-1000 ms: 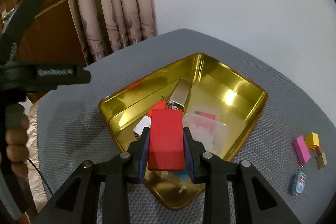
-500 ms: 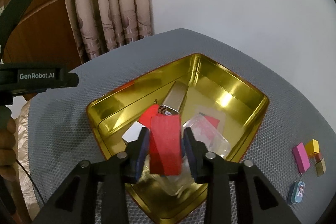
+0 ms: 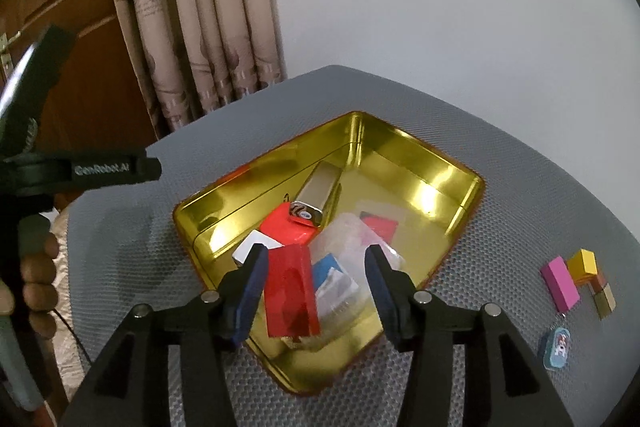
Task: Organize rigid objects
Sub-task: 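Move the right gripper to the gold block with pink end and grasp it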
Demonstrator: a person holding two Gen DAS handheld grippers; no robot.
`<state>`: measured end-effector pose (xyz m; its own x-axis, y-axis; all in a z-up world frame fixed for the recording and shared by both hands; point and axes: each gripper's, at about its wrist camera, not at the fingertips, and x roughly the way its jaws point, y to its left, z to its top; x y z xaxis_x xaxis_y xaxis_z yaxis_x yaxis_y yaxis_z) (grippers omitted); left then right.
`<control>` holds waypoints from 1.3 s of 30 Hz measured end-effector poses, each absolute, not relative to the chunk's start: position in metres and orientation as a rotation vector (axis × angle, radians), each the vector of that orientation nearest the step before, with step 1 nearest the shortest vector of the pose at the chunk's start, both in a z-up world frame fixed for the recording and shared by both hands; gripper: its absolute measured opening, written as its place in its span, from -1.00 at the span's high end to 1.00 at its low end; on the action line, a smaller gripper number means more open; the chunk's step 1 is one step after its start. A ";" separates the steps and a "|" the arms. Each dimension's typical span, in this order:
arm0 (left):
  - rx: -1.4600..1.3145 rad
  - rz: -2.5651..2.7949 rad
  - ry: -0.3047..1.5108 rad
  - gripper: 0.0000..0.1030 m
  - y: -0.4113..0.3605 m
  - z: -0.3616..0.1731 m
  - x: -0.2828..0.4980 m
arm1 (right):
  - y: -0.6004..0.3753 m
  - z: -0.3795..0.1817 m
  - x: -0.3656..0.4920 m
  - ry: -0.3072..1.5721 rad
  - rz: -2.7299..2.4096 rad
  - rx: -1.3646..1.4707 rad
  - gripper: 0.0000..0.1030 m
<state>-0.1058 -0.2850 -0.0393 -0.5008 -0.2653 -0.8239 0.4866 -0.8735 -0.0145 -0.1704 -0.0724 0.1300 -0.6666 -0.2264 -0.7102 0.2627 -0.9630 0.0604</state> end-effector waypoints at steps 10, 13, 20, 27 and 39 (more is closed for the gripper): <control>1.234 -2.389 0.278 -0.49 -0.277 -0.043 -0.104 | 0.008 0.138 -0.142 -0.044 -2.787 1.126 0.00; 1.234 -2.399 0.254 -0.49 -0.273 -0.044 -0.104 | 0.046 0.133 -0.135 -0.077 -2.856 1.156 0.00; 1.261 -2.462 0.170 -0.52 -0.257 -0.046 -0.102 | 0.138 0.113 -0.122 -0.022 -2.992 1.242 0.00; 1.249 -2.557 0.125 -0.53 -0.233 -0.044 -0.099 | 0.210 0.083 -0.134 0.009 -2.979 1.343 0.00; 1.296 -2.735 -0.068 -0.55 -0.167 -0.052 -0.087 | 0.236 0.037 -0.202 0.126 -2.827 1.411 0.00</control>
<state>-0.0866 -0.1675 -0.0524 -0.6283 -0.1225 -0.7682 0.0839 -0.9924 0.0896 -0.2019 0.2364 0.0369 -0.6017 0.0536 -0.7969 0.0174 -0.9966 -0.0802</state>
